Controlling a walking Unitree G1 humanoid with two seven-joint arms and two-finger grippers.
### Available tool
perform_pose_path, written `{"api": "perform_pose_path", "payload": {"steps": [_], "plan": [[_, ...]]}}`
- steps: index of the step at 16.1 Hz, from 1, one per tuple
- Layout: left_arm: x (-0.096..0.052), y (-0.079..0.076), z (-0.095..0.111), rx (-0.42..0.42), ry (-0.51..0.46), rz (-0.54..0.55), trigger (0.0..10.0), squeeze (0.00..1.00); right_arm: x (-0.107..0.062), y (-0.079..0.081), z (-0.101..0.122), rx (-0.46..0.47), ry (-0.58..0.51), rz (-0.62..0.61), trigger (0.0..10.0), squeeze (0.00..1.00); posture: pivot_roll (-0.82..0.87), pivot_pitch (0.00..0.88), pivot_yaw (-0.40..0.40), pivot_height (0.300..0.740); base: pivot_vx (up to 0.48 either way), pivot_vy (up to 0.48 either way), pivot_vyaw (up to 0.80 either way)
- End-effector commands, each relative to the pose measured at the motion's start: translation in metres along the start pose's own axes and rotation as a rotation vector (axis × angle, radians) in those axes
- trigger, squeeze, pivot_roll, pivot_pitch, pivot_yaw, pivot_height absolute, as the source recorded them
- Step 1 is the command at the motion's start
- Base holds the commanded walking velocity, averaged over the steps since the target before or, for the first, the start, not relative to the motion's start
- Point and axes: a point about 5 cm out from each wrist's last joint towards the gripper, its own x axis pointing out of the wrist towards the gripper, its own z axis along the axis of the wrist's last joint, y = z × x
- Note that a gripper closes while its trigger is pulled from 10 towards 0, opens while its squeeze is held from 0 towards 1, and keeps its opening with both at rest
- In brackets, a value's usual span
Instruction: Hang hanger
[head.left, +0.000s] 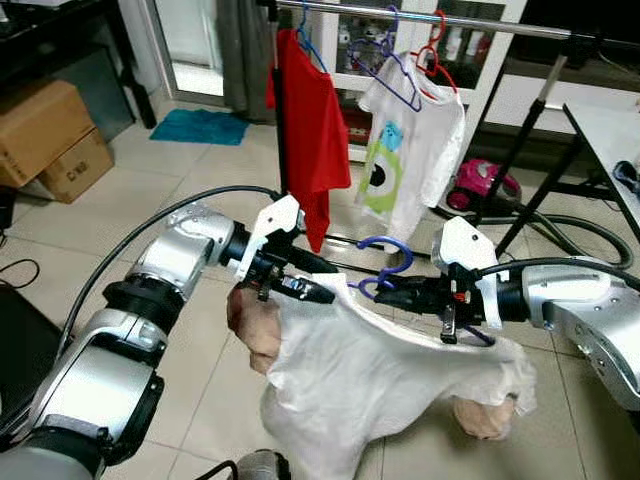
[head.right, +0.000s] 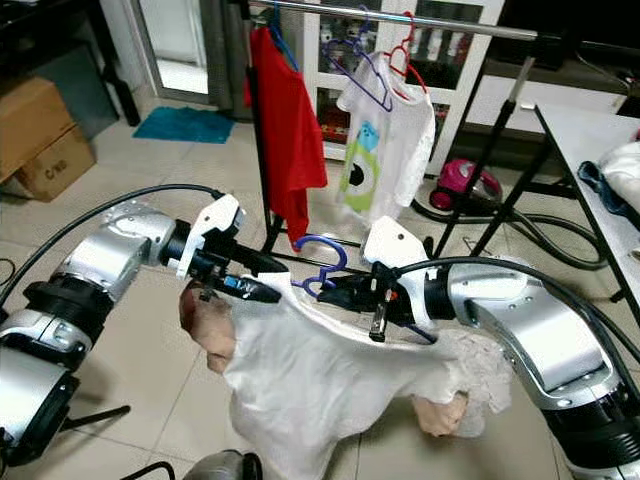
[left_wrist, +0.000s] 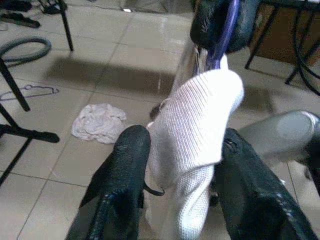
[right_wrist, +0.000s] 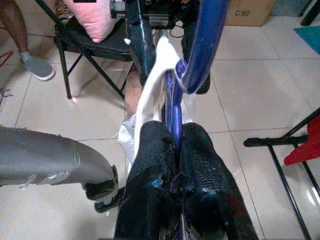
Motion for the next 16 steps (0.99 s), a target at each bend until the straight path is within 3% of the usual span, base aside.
{"api": "perform_pose_path", "payload": {"steps": [1, 16], "plan": [[0.0004, 0.0020, 0.0058, 0.029, 0.029, -0.014, 0.0, 0.00, -0.0018, 0.0009, 0.0102, -0.057, -0.012, 0.008, 10.0, 0.00, -0.08, 0.000, 0.033, 0.740, 0.000, 0.000, 0.00], [-0.0034, 0.0011, 0.0050, 0.034, -0.039, 0.005, 0.0, 0.00, -0.0021, -0.0019, 0.0111, -0.065, -0.008, -0.001, 10.0, 0.00, -0.07, 0.000, 0.032, 0.740, 0.000, 0.000, 0.00]]}}
